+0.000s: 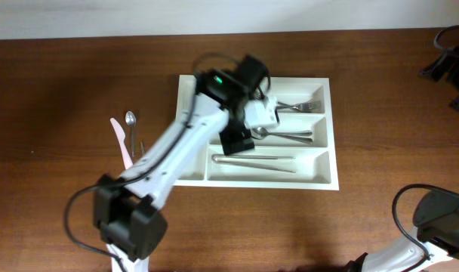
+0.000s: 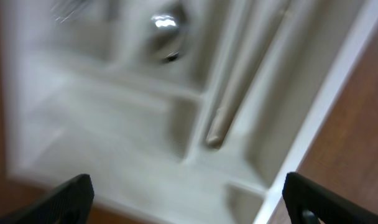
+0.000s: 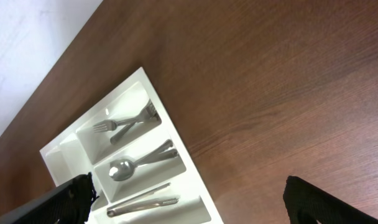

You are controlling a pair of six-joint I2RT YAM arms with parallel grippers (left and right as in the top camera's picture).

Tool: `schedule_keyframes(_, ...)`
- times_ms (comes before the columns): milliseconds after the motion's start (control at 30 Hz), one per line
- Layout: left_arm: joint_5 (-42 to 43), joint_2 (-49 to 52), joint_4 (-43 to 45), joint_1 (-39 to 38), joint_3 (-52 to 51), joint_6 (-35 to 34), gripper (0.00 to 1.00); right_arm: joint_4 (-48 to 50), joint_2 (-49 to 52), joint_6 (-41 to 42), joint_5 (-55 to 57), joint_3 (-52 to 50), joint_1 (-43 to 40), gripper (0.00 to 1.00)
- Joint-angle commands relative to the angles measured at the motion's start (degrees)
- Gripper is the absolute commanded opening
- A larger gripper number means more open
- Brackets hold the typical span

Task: Pack container
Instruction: 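Carry the tongs into the tray's bottom compartment and release, then return the left gripper to the pink knife and small spoon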

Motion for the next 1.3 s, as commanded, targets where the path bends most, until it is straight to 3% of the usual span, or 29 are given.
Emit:
schedule_keyframes(0, -6.03, -5.62, -3.78, 7.76, 8.79, -7.5, 0.99, 0.0, 0.24, 0.04, -0.92, -0.31, -0.07, 0.99)
schedule_keyframes(133, -11.61, -5.68, -3.76, 19.28, 8.79, -23.02, 0.99, 0.0, 0.24, 0.04, -0.92, -0.31, -0.07, 0.99)
schedule_keyframes(267, -7.54, -3.89, -4.61, 34.05, 8.41, -41.05, 0.99, 0.0, 0.24, 0.04, -0.92, -0.31, -0.07, 0.99)
schedule_keyframes(400, 6.6, 0.02, -4.63, 46.47, 8.41, -43.5, 0.99, 0.0, 0.24, 0.04, -0.92, -0.31, -0.07, 0.99)
schedule_keyframes(533, 8.11, 5.77, -5.51, 54.16, 8.41, -45.44, 0.99, 0.0, 0.24, 0.04, -0.9, -0.31, -0.07, 0.99)
schedule_keyframes(600, 8.09, 8.83, -5.81, 55.84, 8.41, -45.42, 1.0, 0.0, 0.24, 0.04, -0.92, -0.31, -0.07, 0.99)
schedule_keyframes(667, 8.09, 13.99, -5.84, 56.57, 8.41, -45.44, 0.9, 0.0, 0.24, 0.04, -0.92, -0.31, -0.07, 0.99)
schedule_keyframes(767, 8.11, 17.86, -5.66, 55.87, 8.41, -47.1, 0.89, 0.0, 0.24, 0.04, -0.92, -0.31, -0.07, 0.99)
schedule_keyframes(833, 8.04, 19.54, -5.7, 55.25, 8.41, -47.17, 0.83, 0.0, 0.24, 0.04, -0.92, -0.31, -0.07, 0.99)
schedule_keyframes(1267, 3.15, 21.29, -7.15, 48.72, 6.58, -50.34, 0.74, 0.0, 0.24, 0.04, -0.92, -0.31, -0.07, 0.99)
